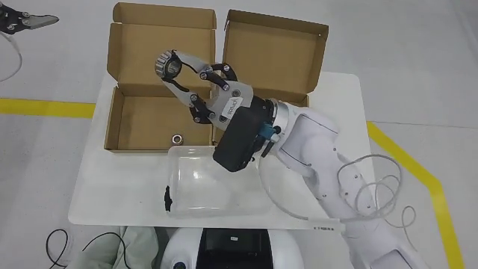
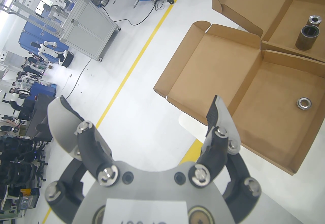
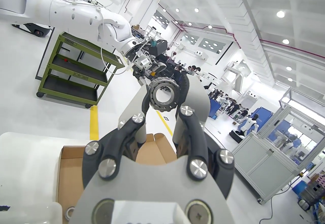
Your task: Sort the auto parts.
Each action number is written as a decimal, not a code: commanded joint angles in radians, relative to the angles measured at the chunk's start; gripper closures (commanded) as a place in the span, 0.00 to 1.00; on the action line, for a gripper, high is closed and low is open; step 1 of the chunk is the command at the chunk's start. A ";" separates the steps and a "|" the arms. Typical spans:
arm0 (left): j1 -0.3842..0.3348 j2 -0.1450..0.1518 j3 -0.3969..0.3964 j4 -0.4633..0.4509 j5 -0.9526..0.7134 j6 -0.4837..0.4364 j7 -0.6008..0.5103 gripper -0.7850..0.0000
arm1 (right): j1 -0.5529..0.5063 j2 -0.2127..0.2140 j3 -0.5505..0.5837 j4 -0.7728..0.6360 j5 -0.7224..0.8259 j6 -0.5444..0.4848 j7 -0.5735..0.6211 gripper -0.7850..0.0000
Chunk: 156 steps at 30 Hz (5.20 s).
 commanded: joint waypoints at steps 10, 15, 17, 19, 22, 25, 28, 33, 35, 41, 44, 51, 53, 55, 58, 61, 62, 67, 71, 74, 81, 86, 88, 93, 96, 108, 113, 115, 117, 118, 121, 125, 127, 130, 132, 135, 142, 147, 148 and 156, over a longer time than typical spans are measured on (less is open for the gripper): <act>0.000 0.000 0.000 0.000 0.000 0.000 0.000 0.00 | -0.016 -0.006 -0.052 0.129 -0.004 0.024 0.069 1.00; 0.000 0.000 0.000 0.000 0.000 0.000 0.000 0.00 | -0.025 -0.012 -0.086 0.202 -0.011 0.048 0.090 1.00; 0.000 0.000 0.000 0.000 0.000 0.000 0.000 0.00 | -0.027 -0.016 -0.105 0.229 -0.013 0.059 0.117 1.00; 0.000 0.000 0.000 0.000 0.000 0.000 0.000 0.00 | -0.024 -0.021 -0.123 0.262 -0.011 0.068 0.154 1.00; 0.000 0.000 0.000 0.000 0.000 0.000 0.000 0.00 | -0.005 -0.031 -0.157 0.317 -0.003 0.062 0.248 1.00; 0.000 0.000 0.000 0.000 0.000 0.000 0.000 0.00 | 0.024 -0.049 -0.192 0.387 0.031 0.083 0.314 1.00; 0.000 0.000 0.000 0.000 0.000 0.000 0.000 0.00 | 0.066 -0.070 -0.223 0.475 0.072 0.091 0.362 1.00; 0.000 0.000 0.000 0.000 0.000 0.000 0.000 0.00 | 0.136 -0.108 -0.271 0.622 0.137 0.105 0.406 1.00; 0.000 0.000 0.000 0.000 0.000 0.000 0.000 0.00 | 0.164 -0.124 -0.287 0.678 0.159 0.111 0.419 1.00; 0.000 0.000 0.000 0.000 0.000 0.000 0.000 0.00 | 0.245 -0.179 -0.341 0.830 0.229 0.109 0.459 1.00; 0.000 0.000 0.000 0.000 0.000 0.000 0.000 0.00 | 0.282 -0.209 -0.369 0.903 0.265 0.104 0.479 1.00; 0.000 0.000 0.000 0.000 0.000 0.000 0.000 0.00 | 0.353 -0.285 -0.425 1.075 0.327 0.108 0.511 1.00; 0.000 0.000 0.000 0.000 0.000 0.000 0.000 0.00 | 0.365 -0.304 -0.436 1.119 0.338 0.113 0.502 1.00; 0.000 0.000 0.000 0.000 0.000 0.000 0.000 0.00 | 0.377 -0.322 -0.446 1.158 0.341 0.118 0.493 1.00; 0.000 0.000 0.000 0.000 0.000 0.000 0.000 0.00 | 0.392 -0.344 -0.457 1.206 0.341 0.130 0.488 1.00; 0.000 0.000 0.000 0.000 0.000 0.000 0.000 0.00 | 0.406 -0.364 -0.463 1.247 0.343 0.136 0.489 1.00; 0.000 0.000 0.000 0.000 0.000 0.000 0.000 0.00 | 0.410 -0.370 -0.464 1.259 0.343 0.138 0.489 1.00; 0.000 0.000 0.000 0.000 0.000 0.000 0.000 0.00 | 0.424 -0.396 -0.471 1.310 0.340 0.150 0.485 0.82; 0.000 0.000 0.000 0.000 0.000 0.000 0.000 0.00 | 0.432 -0.411 -0.473 1.339 0.337 0.151 0.481 0.73; 0.000 0.000 0.000 0.000 0.000 0.000 0.000 0.00 | 0.438 -0.422 -0.474 1.360 0.332 0.151 0.474 0.72; 0.000 0.000 0.000 0.000 0.000 0.000 0.000 0.00 | 0.444 -0.439 -0.475 1.375 0.312 0.148 0.436 0.73; 0.000 0.000 0.000 0.000 0.000 0.000 0.000 0.00 | 0.432 -0.434 -0.464 1.335 0.291 0.147 0.368 0.73; 0.000 0.000 0.000 0.000 0.000 0.000 0.000 0.00 | 0.424 -0.425 -0.457 1.306 0.274 0.147 0.343 0.73; 0.000 0.000 0.000 0.000 0.000 0.000 0.000 0.00 | 0.385 -0.390 -0.427 1.187 0.229 0.150 0.298 0.73; 0.000 0.000 0.000 0.000 0.000 0.000 0.000 0.00 | 0.344 -0.358 -0.400 1.078 0.188 0.151 0.307 0.73; 0.000 0.000 0.000 0.000 0.000 0.000 0.000 0.00 | 0.000 -0.181 -0.153 0.540 0.027 0.025 0.335 0.72; 0.000 0.000 0.000 0.000 0.000 0.000 0.000 0.00 | -0.144 -0.129 -0.053 0.362 -0.001 -0.070 0.335 0.72; 0.000 0.000 0.000 0.000 0.000 0.000 0.000 0.00 | -0.202 -0.111 -0.013 0.294 -0.018 -0.087 0.329 0.72; 0.000 0.000 0.000 0.000 0.000 0.000 0.000 0.00 | -0.263 -0.094 0.025 0.221 -0.038 -0.098 0.323 0.72; 0.000 0.000 0.000 0.000 0.000 0.000 0.000 0.00 | -0.296 -0.086 0.045 0.185 -0.052 -0.098 0.322 0.72; 0.000 0.000 0.000 0.000 0.000 0.000 0.000 0.00 | -0.401 -0.062 0.103 0.074 -0.089 -0.094 0.307 0.72; 0.000 0.000 0.000 0.000 0.000 0.000 0.000 0.00 | -0.526 -0.035 0.178 -0.043 -0.126 -0.090 0.266 0.71; 0.000 0.000 0.000 0.000 0.000 0.000 0.000 0.00 | -0.580 -0.024 0.213 -0.088 -0.144 -0.081 0.243 0.71; 0.000 0.000 0.000 0.000 0.000 0.000 0.000 0.00 | -0.659 -0.010 0.257 -0.145 -0.169 -0.054 0.214 0.71; 0.000 0.000 0.000 0.000 0.000 0.000 0.000 0.00 | -0.709 -0.002 0.286 -0.174 -0.181 -0.027 0.195 0.72; 0.000 0.000 0.000 0.000 0.000 0.000 0.000 0.00 | -0.784 0.009 0.330 -0.214 -0.197 0.014 0.156 0.73; 0.000 0.000 0.000 0.000 0.000 0.000 0.000 0.00 | -0.957 0.031 0.421 -0.294 -0.218 0.098 0.031 0.73; 0.000 0.000 0.000 0.000 0.000 0.000 0.000 0.00 | -1.065 0.044 0.467 -0.349 -0.232 0.141 -0.021 0.71; 0.000 0.000 0.000 0.000 0.000 0.000 0.000 0.00 | -1.080 0.046 0.473 -0.358 -0.234 0.146 -0.025 0.70; 0.000 0.000 0.000 0.000 0.000 0.000 0.000 0.00 | -1.161 0.058 0.502 -0.426 -0.251 0.200 -0.046 0.68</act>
